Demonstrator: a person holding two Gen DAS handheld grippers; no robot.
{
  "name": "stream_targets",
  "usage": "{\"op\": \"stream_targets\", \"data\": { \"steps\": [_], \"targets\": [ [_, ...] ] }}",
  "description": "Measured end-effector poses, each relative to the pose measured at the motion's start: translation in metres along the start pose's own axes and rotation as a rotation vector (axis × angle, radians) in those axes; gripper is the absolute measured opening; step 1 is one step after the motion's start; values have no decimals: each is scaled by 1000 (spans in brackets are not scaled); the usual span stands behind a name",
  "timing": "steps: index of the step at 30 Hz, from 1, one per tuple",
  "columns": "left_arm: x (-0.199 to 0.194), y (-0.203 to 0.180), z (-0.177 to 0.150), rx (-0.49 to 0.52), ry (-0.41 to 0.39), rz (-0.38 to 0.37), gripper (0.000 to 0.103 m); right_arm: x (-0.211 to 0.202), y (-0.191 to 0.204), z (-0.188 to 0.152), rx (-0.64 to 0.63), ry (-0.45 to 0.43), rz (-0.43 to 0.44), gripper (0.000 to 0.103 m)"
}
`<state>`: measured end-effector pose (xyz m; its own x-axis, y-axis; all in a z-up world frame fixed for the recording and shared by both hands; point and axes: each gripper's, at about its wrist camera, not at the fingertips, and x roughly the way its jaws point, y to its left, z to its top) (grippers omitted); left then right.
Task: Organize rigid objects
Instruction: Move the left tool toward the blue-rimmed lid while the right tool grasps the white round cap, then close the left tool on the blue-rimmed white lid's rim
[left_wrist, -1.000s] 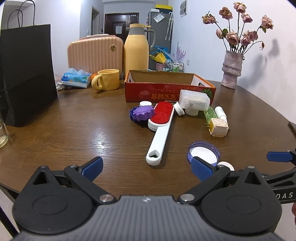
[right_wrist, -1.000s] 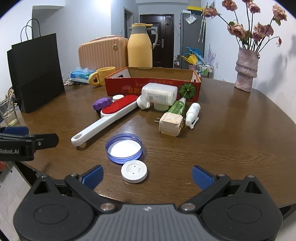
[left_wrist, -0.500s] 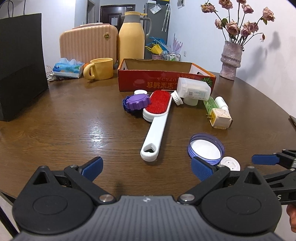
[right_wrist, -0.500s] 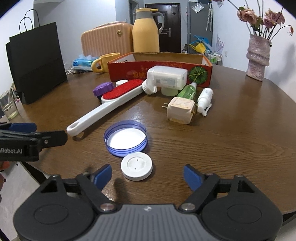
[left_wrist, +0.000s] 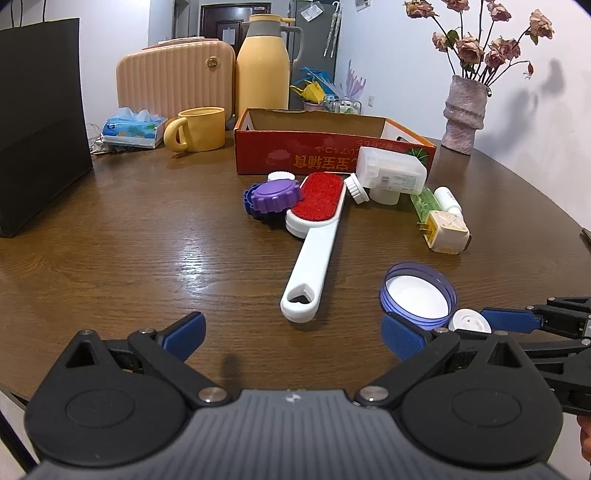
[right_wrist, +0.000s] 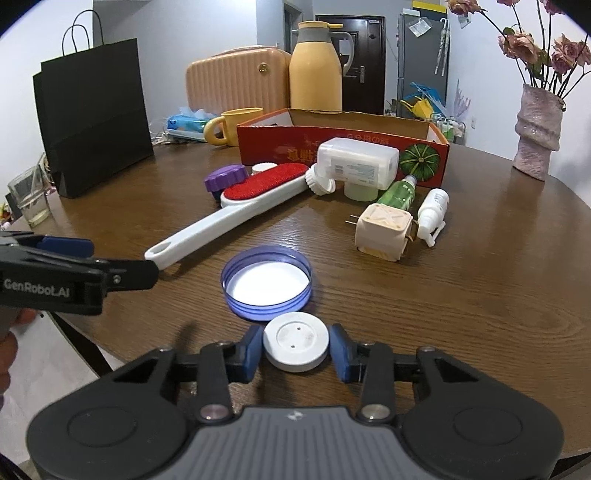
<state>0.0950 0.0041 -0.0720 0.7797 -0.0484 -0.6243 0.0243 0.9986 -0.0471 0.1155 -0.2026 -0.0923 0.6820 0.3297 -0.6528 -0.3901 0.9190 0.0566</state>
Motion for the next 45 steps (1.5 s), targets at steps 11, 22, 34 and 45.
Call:
{"op": "stream_targets", "data": {
  "steps": [11, 22, 34, 45],
  "targets": [
    [4, -13, 5, 27, -5, -12, 103, -8, -18, 0, 43, -37, 2, 38],
    [14, -37, 12, 64, 1, -44, 103, -12, -45, -3, 85, -63, -24, 38],
    [33, -70, 18, 107, 26, -72, 103, -16, -84, -10, 145, -86, -61, 38],
    [53, -90, 20, 103, 72, -77, 103, -13, -109, -14, 175, -89, -53, 38]
  ]
}}
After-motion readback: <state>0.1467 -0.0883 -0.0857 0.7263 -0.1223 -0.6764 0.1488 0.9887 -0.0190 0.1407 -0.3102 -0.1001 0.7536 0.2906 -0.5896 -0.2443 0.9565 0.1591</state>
